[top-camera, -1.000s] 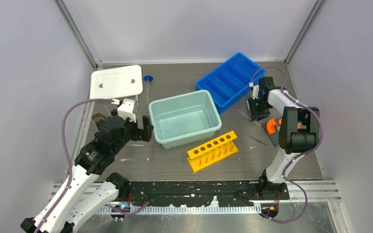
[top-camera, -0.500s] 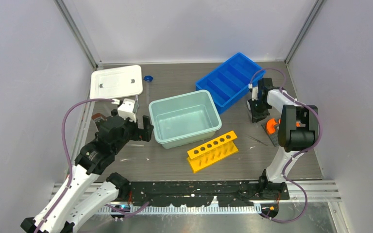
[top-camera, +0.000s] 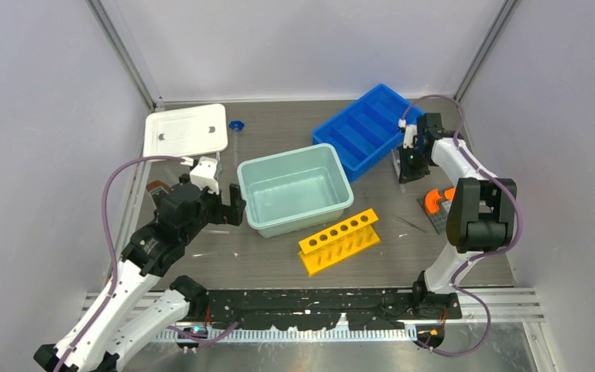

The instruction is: Organize the chemistry lab equipment

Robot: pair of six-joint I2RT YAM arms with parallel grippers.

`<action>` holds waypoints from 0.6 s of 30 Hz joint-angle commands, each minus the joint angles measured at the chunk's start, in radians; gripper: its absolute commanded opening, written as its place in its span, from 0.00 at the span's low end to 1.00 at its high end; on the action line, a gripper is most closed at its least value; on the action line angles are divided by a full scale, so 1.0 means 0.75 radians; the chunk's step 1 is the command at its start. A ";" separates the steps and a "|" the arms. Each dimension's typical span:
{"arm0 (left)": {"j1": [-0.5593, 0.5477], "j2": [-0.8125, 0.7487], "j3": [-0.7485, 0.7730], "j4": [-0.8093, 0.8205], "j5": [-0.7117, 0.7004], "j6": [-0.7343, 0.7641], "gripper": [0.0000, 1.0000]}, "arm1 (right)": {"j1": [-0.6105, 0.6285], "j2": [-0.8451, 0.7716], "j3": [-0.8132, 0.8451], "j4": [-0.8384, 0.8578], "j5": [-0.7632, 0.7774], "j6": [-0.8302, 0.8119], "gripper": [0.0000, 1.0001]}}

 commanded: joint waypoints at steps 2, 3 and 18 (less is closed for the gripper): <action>-0.003 0.016 0.008 0.057 0.019 0.010 1.00 | 0.046 -0.102 0.141 -0.076 -0.070 0.056 0.02; -0.003 0.020 0.008 0.056 0.017 0.011 1.00 | 0.048 -0.103 0.164 -0.075 -0.077 0.058 0.02; -0.003 0.031 0.008 0.055 0.000 0.014 1.00 | 0.284 0.128 0.486 0.199 -0.011 -0.136 0.04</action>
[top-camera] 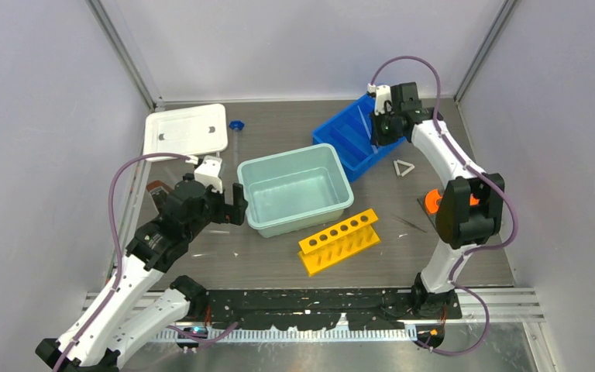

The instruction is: Organize the chemistry lab equipment

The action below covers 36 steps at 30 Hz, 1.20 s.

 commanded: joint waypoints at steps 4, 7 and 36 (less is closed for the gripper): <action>-0.003 -0.004 0.008 0.053 -0.005 0.014 1.00 | 0.058 0.169 0.157 0.142 0.124 -0.135 0.04; -0.003 -0.009 0.008 0.052 -0.003 0.015 1.00 | 0.064 0.225 0.177 0.156 0.139 -0.151 0.06; -0.003 -0.061 0.011 0.053 0.027 0.005 1.00 | 0.145 -0.188 -0.072 0.158 0.466 0.458 0.35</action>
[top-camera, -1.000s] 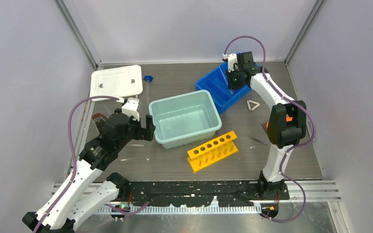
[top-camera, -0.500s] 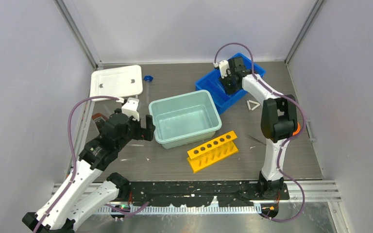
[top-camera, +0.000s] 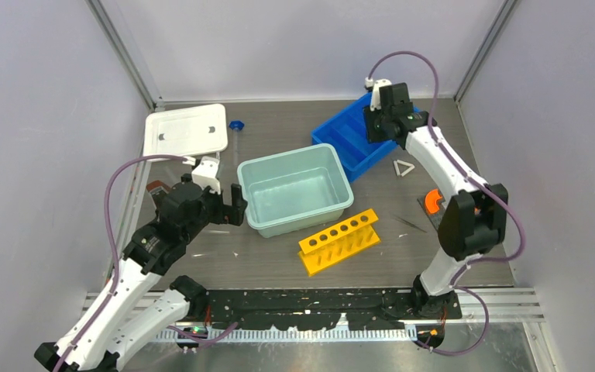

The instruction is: Organize the chemistry lab equipment

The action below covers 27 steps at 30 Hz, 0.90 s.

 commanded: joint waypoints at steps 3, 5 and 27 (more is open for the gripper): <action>-0.003 -0.056 0.005 0.056 0.018 0.001 1.00 | 0.002 -0.232 -0.102 -0.042 0.270 0.485 0.34; -0.004 -0.064 0.005 0.058 0.024 0.000 1.00 | 0.002 -0.275 -0.144 -0.070 0.318 0.544 0.34; -0.004 -0.081 -0.002 0.063 0.040 -0.005 1.00 | -0.184 -0.511 -0.622 0.051 0.664 1.209 0.37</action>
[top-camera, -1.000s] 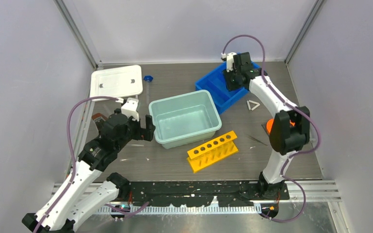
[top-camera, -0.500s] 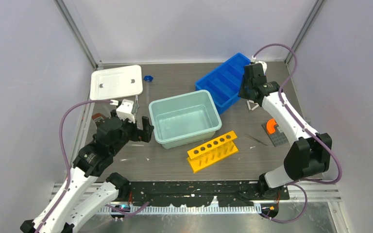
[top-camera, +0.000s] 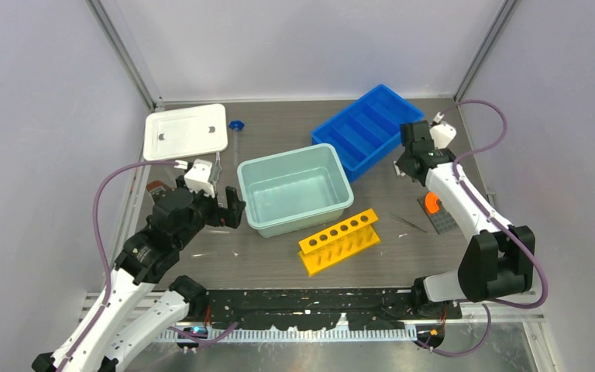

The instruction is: Organize the chemistry lab equipment

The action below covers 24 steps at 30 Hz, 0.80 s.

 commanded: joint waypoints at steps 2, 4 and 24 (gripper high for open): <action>-0.004 0.013 0.010 0.050 0.014 -0.005 1.00 | -0.162 -0.031 -0.086 0.172 -0.009 0.158 0.38; -0.003 0.009 0.012 0.048 0.023 -0.007 1.00 | -0.204 -0.008 -0.111 0.218 -0.017 0.179 0.40; -0.004 0.035 0.005 0.053 -0.010 0.006 1.00 | -0.305 0.401 -0.010 0.438 -0.108 0.322 0.41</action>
